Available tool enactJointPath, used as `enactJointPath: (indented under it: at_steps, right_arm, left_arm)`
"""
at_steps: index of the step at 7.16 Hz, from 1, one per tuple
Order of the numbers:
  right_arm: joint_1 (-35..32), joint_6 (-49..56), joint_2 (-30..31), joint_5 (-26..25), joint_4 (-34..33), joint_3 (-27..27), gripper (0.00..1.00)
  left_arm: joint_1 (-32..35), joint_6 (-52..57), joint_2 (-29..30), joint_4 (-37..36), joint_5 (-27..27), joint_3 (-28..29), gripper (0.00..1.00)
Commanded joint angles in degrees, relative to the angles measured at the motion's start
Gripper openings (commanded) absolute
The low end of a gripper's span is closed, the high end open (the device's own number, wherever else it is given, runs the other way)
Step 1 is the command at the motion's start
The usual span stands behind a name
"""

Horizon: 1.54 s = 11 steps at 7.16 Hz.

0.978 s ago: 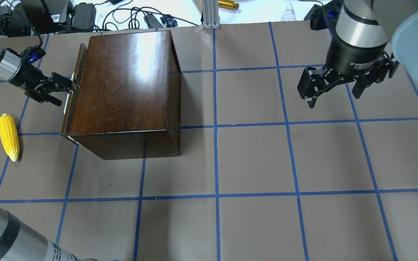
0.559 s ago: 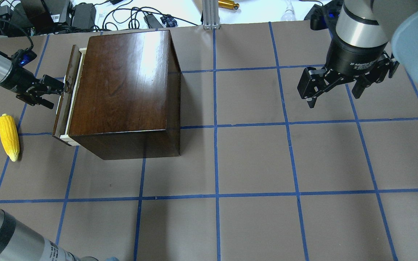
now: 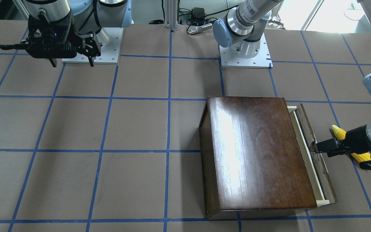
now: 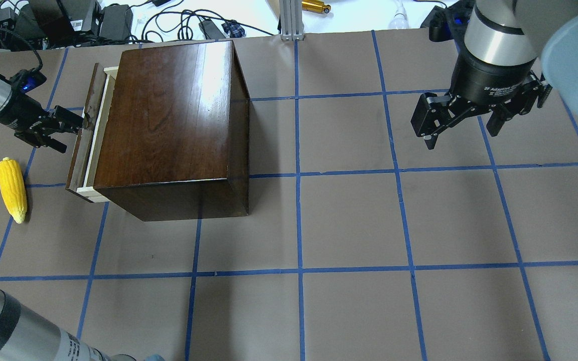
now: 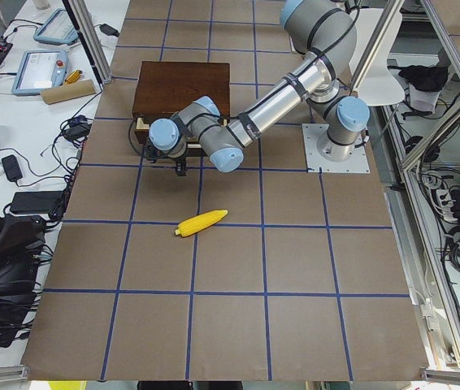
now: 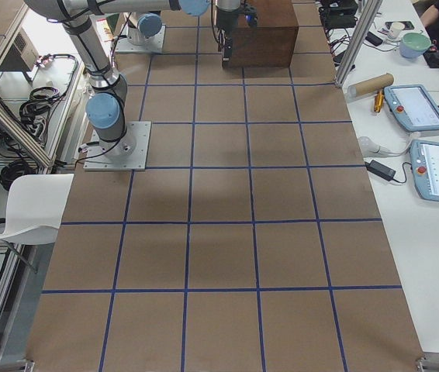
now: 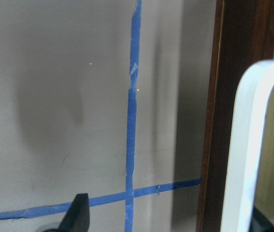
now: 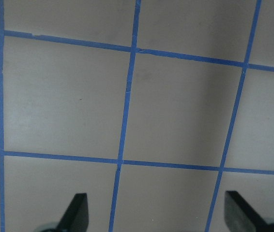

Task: Open drawer and put corn inside
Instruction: 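Pull the drawer outward from the cabinet with the left gripper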

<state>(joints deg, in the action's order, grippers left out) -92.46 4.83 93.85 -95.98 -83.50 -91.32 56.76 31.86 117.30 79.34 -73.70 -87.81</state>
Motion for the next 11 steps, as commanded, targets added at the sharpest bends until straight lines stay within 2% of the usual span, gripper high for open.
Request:
enactJointPath:
  at_steps: [1,11]
  right_arm:
    - [0.0,0.0,-0.07,0.0,0.0,0.0,1.0]
    - [0.0,0.0,-0.07,0.0,0.0,0.0,1.0]
  left_arm:
    - [-1.73,0.13,-0.31,0.02,-0.74,-0.08,1.0]
    - [-4.55,0.13,-1.28,0.02,-2.5,0.36,1.0]
